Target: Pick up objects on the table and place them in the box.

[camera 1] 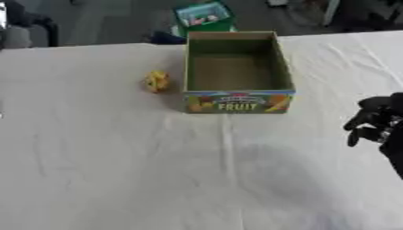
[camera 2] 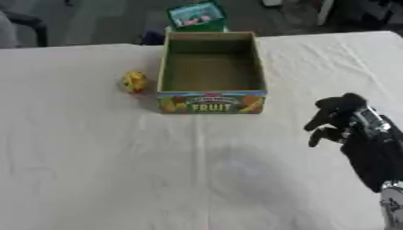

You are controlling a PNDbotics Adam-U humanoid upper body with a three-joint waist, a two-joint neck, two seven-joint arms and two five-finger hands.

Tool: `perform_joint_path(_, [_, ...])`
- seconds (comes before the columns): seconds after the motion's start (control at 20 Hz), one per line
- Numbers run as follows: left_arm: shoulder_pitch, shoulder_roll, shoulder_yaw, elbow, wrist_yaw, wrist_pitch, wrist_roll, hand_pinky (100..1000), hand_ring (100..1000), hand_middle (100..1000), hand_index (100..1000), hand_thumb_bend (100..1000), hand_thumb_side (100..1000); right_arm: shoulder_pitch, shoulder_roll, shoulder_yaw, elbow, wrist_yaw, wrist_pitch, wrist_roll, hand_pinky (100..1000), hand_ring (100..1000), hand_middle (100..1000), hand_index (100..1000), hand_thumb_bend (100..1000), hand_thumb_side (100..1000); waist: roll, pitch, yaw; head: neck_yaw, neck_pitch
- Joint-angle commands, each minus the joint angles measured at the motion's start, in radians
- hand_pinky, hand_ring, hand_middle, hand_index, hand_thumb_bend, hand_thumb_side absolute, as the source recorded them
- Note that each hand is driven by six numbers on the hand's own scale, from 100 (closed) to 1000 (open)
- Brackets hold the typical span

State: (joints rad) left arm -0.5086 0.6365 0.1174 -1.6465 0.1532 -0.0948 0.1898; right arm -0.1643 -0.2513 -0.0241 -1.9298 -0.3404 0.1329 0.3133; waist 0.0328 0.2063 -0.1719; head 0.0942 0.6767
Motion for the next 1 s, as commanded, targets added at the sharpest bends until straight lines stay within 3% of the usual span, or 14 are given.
perform_joint_path(0.05, [-0.069, 0.071, 0.014, 0.067, -0.039, 0.018, 0.025, 575, 516, 488, 725, 100, 525, -0.004, -0.017, 0.006, -0.016, -0.001, -0.001, 0.011, 404, 554, 496, 680, 100, 717, 0.003, -0.019, -0.012, 0.013, 0.008])
perform_joint_path(0.3, [-0.204, 0.071, -0.009, 0.201, -0.121, 0.09, 0.056, 573, 514, 485, 726, 100, 511, -0.007, -0.025, 0.016, -0.015, 0.003, 0.001, 0.023, 403, 554, 496, 680, 100, 720, 0.016, -0.019, -0.052, 0.033, 0.002])
perform_joint_path(0.55, [-0.338, 0.052, -0.071, 0.335, -0.204, 0.153, 0.023, 580, 526, 500, 742, 100, 407, -0.014, -0.031, 0.023, -0.016, 0.005, 0.001, 0.03, 402, 554, 495, 680, 100, 717, 0.029, -0.014, -0.083, 0.047, -0.009])
perform_joint_path(0.8, [-0.463, 0.018, -0.16, 0.46, -0.28, 0.176, -0.047, 593, 559, 549, 767, 100, 201, -0.027, -0.036, 0.026, -0.019, 0.001, 0.001, 0.034, 402, 554, 496, 680, 100, 716, 0.041, -0.007, -0.108, 0.058, -0.022])
perform_joint_path(1.0, [-0.519, 0.008, -0.262, 0.567, -0.346, 0.179, -0.112, 600, 584, 583, 788, 115, 202, -0.033, -0.038, 0.027, -0.02, 0.001, 0.003, 0.035, 402, 554, 496, 680, 100, 718, 0.049, -0.004, -0.122, 0.064, -0.026])
